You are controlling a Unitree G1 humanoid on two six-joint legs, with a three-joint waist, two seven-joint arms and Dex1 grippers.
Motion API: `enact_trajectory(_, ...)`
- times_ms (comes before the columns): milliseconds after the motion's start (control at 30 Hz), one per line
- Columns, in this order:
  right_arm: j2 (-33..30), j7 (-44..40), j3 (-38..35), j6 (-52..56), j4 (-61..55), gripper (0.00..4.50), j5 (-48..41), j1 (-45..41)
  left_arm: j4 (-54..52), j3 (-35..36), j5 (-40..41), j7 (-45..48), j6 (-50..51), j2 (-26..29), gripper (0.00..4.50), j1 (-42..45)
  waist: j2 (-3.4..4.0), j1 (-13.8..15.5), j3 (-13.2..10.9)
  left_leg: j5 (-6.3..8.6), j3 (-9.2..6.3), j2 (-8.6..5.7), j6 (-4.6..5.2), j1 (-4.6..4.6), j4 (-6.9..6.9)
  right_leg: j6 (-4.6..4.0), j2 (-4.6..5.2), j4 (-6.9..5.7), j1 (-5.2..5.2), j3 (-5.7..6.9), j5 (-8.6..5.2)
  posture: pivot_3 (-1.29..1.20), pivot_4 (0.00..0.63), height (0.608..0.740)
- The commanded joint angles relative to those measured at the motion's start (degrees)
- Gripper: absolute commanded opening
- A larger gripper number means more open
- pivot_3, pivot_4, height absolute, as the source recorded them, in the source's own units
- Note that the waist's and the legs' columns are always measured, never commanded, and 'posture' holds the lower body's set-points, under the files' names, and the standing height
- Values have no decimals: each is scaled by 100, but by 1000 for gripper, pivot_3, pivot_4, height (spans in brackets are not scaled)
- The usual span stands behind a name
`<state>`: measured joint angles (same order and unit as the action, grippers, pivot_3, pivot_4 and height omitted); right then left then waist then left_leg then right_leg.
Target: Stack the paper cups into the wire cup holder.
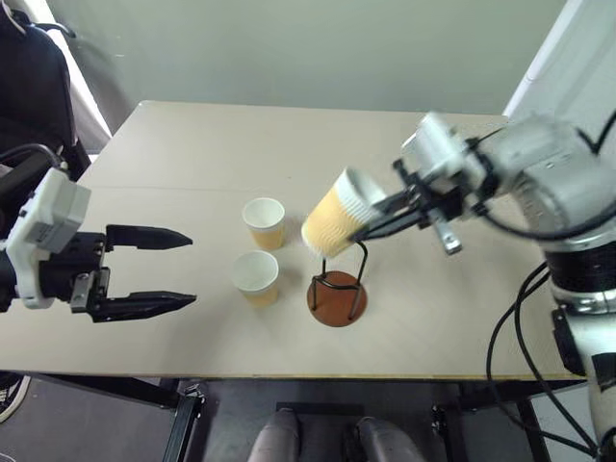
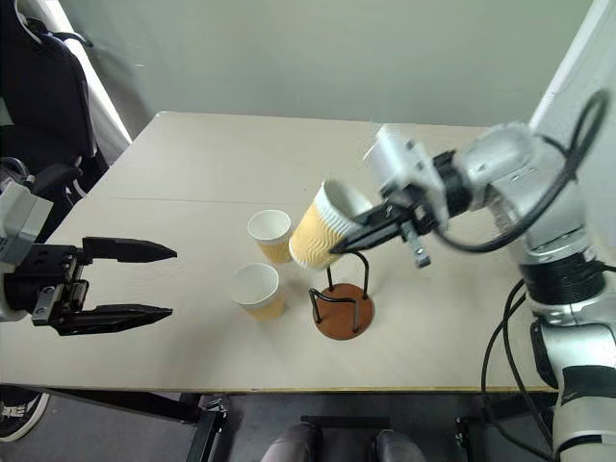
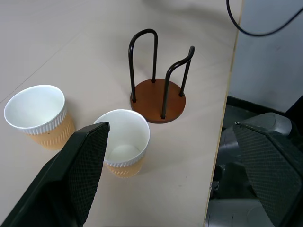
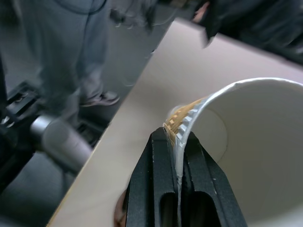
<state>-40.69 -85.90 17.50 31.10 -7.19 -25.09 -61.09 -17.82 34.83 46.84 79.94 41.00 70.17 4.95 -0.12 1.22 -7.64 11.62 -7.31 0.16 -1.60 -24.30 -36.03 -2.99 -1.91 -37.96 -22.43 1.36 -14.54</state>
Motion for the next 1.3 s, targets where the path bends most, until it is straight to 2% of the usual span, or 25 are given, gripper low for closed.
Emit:
enact_trajectory(33, -28, 36, 246, -489, 4, 36, 546, 58, -148, 129, -18, -24, -65, -31, 4500, -43, 0, 3, 0, 1, 0, 0, 0, -2, -1, 0, 0, 0, -1, 0, 1, 0, 150, 740)
enact_trajectory(600, -56, -288, 547, -1228, 104, 36, 1328, 485, -289, 338, -19, -151, -34, -69, 4500, -259, -1, -6, 1, 7, 0, 1, -16, 4, 0, -7, 1, -13, -4, 1, 3, 0, 150, 740)
enact_trajectory(700, -61, -290, 572, -1337, 167, 576, 1450, 502, -311, 363, -13, -157, -32, -83, 4500, -282, -1, -5, 1, 7, 1, 1, -16, 4, 0, -7, 1, -13, -4, 1, 3, 0, 150, 740)
enact_trajectory(1067, -130, -283, 280, -1362, 501, 4462, 1498, 386, -202, 162, -147, -106, -207, 10, 4500, -202, -1, -5, 1, 6, 0, 1, -18, 5, 0, -9, 1, -14, -4, 1, 4, 0, 150, 740)
enact_trajectory(1200, -680, -533, -899, -237, 678, 4490, 285, 592, -143, -348, -802, -52, -752, 178, 4500, -240, 0, 60, 0, 6, 0, 0, -19, -1, -1, -9, 1, -9, -5, 1, 4, 0, 150, 740)
enact_trajectory(1267, -1081, -622, -1873, 576, 877, 4490, -704, 866, -90, -809, -1314, -162, -1227, 238, 4500, -164, -1, 122, 1, 6, 0, -3, -22, -6, -1, -8, 4, -1, -5, 0, 5, 0, 150, 740)
enact_trajectory(1300, -1446, -644, -2356, 762, 936, 4490, -1054, 1306, -188, -1079, -1445, -222, -1336, 248, 4500, -66, -9, 180, 6, 10, 1, -5, -29, -9, -1, -8, 5, 2, -5, 0, 4, 0, 150, 740)
